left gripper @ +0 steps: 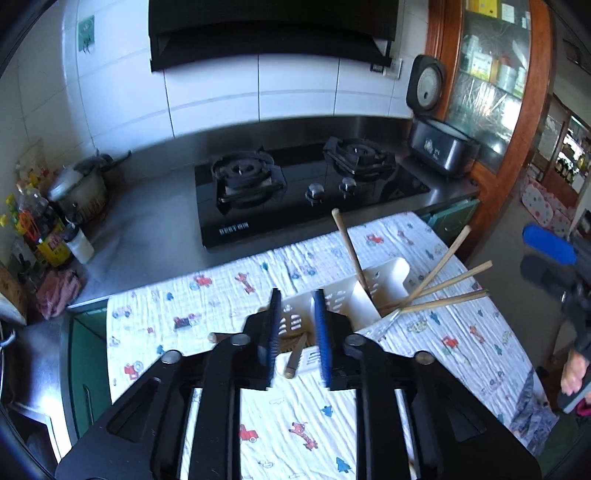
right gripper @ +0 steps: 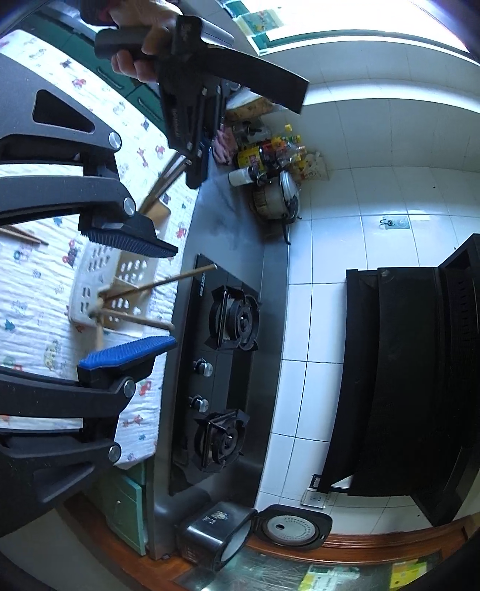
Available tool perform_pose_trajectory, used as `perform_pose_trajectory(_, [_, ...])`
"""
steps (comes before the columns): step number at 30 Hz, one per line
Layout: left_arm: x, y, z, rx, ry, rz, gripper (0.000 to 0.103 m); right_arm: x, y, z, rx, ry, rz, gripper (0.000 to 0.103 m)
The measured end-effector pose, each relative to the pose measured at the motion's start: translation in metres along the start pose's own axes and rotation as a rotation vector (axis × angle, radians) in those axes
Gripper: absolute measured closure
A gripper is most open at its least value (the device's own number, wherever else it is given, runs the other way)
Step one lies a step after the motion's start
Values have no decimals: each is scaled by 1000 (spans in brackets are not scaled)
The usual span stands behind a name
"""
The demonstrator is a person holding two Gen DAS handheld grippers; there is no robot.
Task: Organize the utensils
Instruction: 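Lower the chopsticks into the white holder and open both tools, then lower the right tool onto a wooden chopstick on the cloth and close it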
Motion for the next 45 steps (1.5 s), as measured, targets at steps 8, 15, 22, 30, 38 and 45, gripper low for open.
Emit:
perform_pose_trajectory(8, [52, -10, 15, 24, -123, -18, 59, 22, 11, 49, -29, 44, -31, 55])
perform_pose_trajectory(15, [77, -20, 64, 71, -147, -14, 51, 29, 21, 120, -25, 133, -19, 55])
perform_pose_trajectory(22, [83, -21, 119, 142, -130, -34, 46, 23, 32, 199, -17, 253, 6, 55])
perform_pose_trajectory(30, [78, -21, 178, 183, -78, -118, 45, 8, 47, 260, -36, 355, 4, 66])
perform_pose_trajectory(38, [71, -13, 230, 248, -6, -132, 45, -9, 61, 291, -100, 434, -35, 81])
perform_pose_trajectory(45, [68, -8, 256, 285, 31, -140, 45, -14, 61, 297, -124, 458, -31, 84])
Point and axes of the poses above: each gripper's, at about its wrist camera, not at the fingertips, and x roughly against the way its jaws point, y to its left, z to its underside, the point moved 4 cm from there along -x, roughly the way its jaws point, and after that the axes turned 7 degrees about -x, right-handed, at the moved point
